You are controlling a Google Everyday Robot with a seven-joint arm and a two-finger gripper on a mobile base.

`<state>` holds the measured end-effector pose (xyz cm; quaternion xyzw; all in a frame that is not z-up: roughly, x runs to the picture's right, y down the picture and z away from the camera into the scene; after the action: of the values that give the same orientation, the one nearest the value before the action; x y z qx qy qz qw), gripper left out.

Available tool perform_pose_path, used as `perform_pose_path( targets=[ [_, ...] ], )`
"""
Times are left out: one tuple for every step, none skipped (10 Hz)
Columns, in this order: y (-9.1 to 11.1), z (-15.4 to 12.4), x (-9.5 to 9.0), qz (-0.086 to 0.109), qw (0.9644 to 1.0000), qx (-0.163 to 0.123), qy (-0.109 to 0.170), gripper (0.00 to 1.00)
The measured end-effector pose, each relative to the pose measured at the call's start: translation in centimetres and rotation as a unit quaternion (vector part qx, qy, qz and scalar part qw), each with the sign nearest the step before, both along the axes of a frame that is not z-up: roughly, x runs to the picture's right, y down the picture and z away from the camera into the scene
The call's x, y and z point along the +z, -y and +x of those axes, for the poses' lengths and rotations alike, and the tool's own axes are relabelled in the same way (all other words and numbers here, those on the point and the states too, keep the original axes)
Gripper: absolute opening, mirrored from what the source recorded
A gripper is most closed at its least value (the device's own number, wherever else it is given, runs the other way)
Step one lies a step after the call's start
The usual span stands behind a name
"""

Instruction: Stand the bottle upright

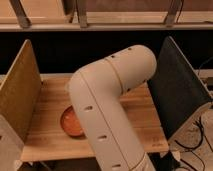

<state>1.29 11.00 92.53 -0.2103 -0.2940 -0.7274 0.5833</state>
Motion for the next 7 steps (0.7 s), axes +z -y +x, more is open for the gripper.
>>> perform_pose_path(
  targets=[
    [-0.4, -0.2, 0.1, -0.008, 1.0, 0.001, 0.003, 0.67],
    [-0.6, -0.2, 0.1, -0.012, 0.9999, 0.0, 0.005, 0.58],
    [-0.4, -0.2, 0.1, -0.011, 0.9999, -0.004, 0.006, 0.48],
    [0.1, -0.1, 0.1, -0.004, 0.9999, -0.011, 0.007, 0.36],
    [0.3, -0.1, 0.0, 0.0, 0.9999, -0.015, 0.007, 0.26],
    [0.5, -0.1, 0.0, 0.004, 0.9998, -0.018, 0.008, 0.18],
    [1.0, -0.2, -0.2, 0.014, 0.9996, -0.021, 0.012, 0.06]
  ],
)
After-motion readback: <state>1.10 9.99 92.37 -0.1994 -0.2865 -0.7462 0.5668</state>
